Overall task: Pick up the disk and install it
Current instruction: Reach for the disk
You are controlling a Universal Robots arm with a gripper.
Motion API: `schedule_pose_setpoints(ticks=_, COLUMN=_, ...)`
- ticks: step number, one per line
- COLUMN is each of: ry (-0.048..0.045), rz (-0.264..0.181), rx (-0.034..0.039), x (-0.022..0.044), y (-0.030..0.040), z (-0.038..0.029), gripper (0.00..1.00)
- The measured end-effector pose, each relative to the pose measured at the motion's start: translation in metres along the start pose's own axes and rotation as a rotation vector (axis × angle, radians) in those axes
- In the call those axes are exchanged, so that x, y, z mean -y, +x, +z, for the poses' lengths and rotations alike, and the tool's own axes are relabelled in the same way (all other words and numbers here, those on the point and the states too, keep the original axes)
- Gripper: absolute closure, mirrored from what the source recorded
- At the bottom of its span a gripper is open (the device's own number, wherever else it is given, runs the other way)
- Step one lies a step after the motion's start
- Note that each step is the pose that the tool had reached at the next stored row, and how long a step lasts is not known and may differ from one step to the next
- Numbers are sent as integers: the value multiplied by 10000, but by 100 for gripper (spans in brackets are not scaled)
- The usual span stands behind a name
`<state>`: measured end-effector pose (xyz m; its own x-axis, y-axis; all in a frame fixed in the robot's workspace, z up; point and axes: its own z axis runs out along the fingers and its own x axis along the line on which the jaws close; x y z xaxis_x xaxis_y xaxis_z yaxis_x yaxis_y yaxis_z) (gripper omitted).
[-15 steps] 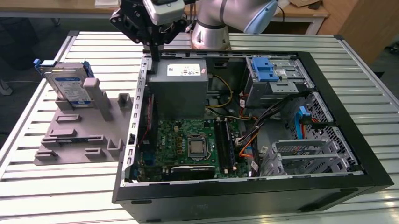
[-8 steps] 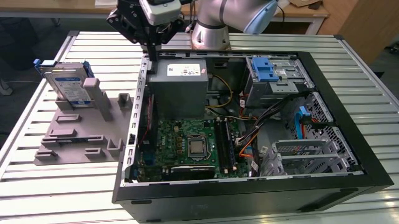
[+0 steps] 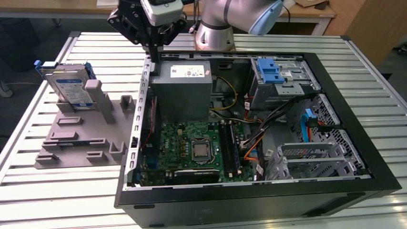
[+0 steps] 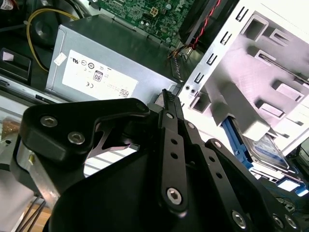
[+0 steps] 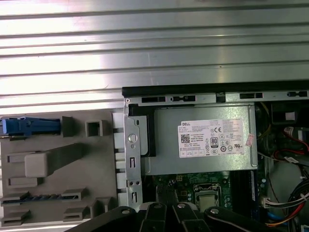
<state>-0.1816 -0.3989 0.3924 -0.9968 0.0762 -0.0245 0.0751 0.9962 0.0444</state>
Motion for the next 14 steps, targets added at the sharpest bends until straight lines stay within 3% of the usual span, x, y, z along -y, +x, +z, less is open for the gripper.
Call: schedule_pose_setpoints(ticks=14, ry=0, rz=0, rx=0, x=3, y=36, z=0, gripper=89)
